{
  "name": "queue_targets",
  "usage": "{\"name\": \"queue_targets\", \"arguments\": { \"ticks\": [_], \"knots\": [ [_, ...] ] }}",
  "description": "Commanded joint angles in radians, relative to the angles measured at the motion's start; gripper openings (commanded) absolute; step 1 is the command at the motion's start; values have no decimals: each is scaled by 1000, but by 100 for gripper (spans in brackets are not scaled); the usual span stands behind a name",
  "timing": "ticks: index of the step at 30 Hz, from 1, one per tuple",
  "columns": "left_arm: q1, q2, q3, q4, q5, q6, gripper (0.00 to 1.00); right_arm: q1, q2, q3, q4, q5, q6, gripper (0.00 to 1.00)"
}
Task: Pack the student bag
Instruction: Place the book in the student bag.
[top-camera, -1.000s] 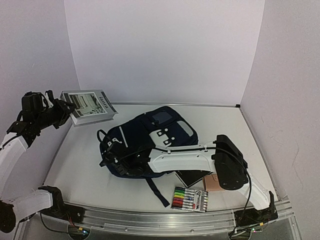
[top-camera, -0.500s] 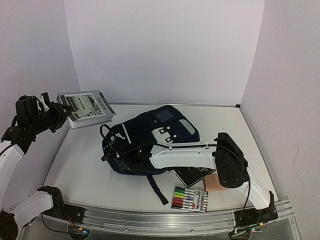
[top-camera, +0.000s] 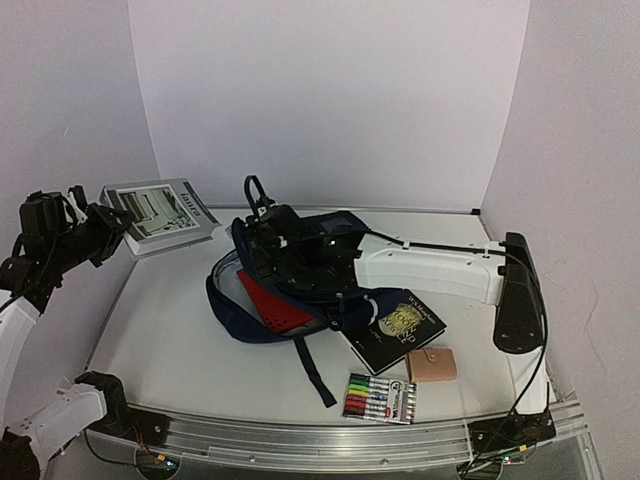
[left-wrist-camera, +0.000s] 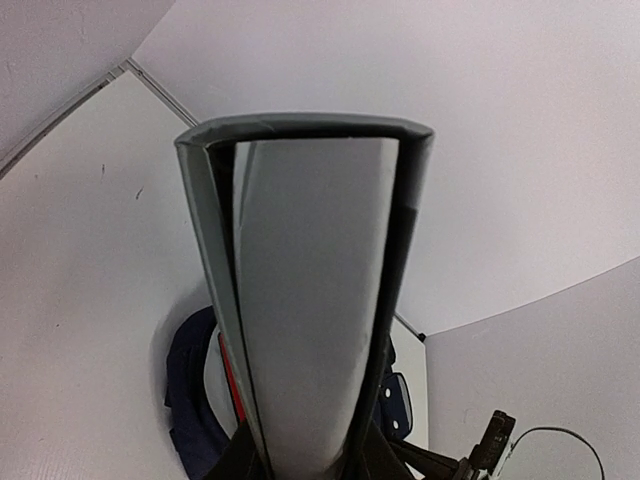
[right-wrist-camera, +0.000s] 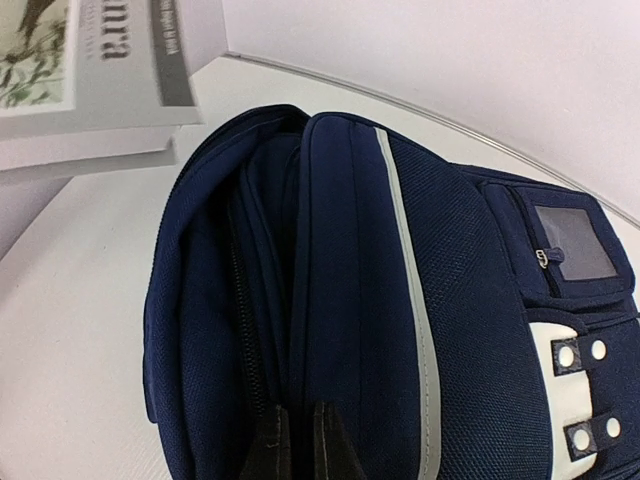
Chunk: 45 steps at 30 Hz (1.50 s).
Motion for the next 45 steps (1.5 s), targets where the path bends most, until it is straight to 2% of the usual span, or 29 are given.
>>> {"name": "queue_targets", "arguments": {
  "ticks": [1, 6, 8, 12, 18, 22, 31, 40, 45],
  "knots": [
    [3, -56, 76, -43, -68, 1, 21, -70, -108, -52, 62, 44, 50, 0],
    [3, -72, 9, -93, -46, -27, 21, -82, -138, -61, 96, 38, 52, 0],
    [3, -78, -34, -69, 5, -49, 21, -85, -143, -60, 102, 37, 53, 0],
    [3, -57, -160, 93, 199, -136, 20, -88, -154, -58, 115, 27, 57, 0],
    [3, 32, -225, 274, 367, -204, 20, -89, -175, -59, 131, 7, 65, 0],
    [-3, 94, -289, 459, 462, -285, 20, -88, -186, -60, 141, -7, 68, 0],
    [-165, 277, -265, 628, 421, -290, 20, -90, -199, -60, 152, -26, 70, 0],
    [-219, 430, -256, 870, 437, -355, 19, -90, -207, -72, 157, -46, 74, 0],
    [-269, 541, -219, 939, 414, -342, 19, -90, -208, -72, 159, -59, 76, 0]
  ]
}}
